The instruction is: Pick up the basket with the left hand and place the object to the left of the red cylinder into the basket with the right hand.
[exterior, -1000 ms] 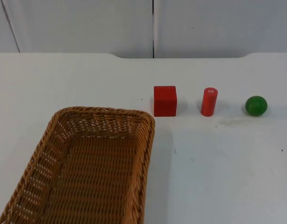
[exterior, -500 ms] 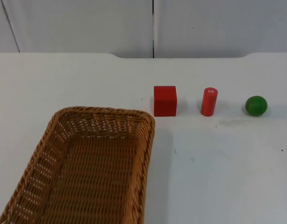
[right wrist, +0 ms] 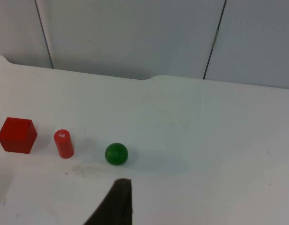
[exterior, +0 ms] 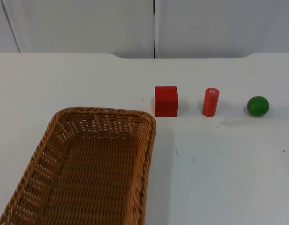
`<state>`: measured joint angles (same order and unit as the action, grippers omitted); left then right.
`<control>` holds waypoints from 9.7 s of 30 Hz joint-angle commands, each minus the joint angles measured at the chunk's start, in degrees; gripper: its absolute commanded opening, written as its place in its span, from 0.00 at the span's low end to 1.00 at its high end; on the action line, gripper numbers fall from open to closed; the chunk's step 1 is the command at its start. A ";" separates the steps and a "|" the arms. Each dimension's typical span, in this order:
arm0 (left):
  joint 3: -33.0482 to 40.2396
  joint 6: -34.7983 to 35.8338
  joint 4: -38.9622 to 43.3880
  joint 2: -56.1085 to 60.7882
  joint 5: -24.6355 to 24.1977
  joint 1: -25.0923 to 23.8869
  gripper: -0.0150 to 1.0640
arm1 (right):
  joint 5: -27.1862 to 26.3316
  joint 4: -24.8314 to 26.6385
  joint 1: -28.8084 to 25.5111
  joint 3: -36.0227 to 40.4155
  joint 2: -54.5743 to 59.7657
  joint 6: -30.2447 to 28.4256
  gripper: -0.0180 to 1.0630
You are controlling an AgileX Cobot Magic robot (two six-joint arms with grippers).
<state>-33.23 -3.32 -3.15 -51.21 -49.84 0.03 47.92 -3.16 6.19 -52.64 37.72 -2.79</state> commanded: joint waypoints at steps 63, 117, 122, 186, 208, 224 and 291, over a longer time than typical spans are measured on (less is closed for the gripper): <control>-16.42 -29.38 -30.07 -59.72 14.67 0.14 0.99 | 0.09 -0.15 -0.28 -0.29 0.03 -0.40 0.99; -16.16 -19.86 -27.78 -48.29 6.89 3.24 0.01 | -0.25 -0.75 -0.28 -0.29 0.03 -0.40 0.99; -16.16 -16.54 -23.55 -43.61 2.49 3.24 0.01 | -0.14 -0.75 -0.28 -0.29 0.03 -0.40 0.99; -16.16 -12.70 -30.94 -37.35 -1.91 3.24 0.01 | -4.07 4.85 -0.28 -10.65 31.72 -5.71 0.99; -16.16 -12.70 -30.94 -37.35 -1.91 3.24 0.01 | 0.19 4.99 7.13 -36.56 62.09 -20.09 0.99; -16.16 -12.70 -31.16 -37.35 -2.25 3.24 0.01 | 1.21 20.08 13.73 -44.44 78.84 -47.29 0.99; -16.16 -12.70 -33.91 -37.35 -3.24 3.24 0.01 | -12.17 36.64 19.17 -56.23 103.94 -76.27 0.98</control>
<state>-49.32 -16.44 -35.61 -89.27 -52.59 3.31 36.16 33.35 25.00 -108.57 141.48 -78.52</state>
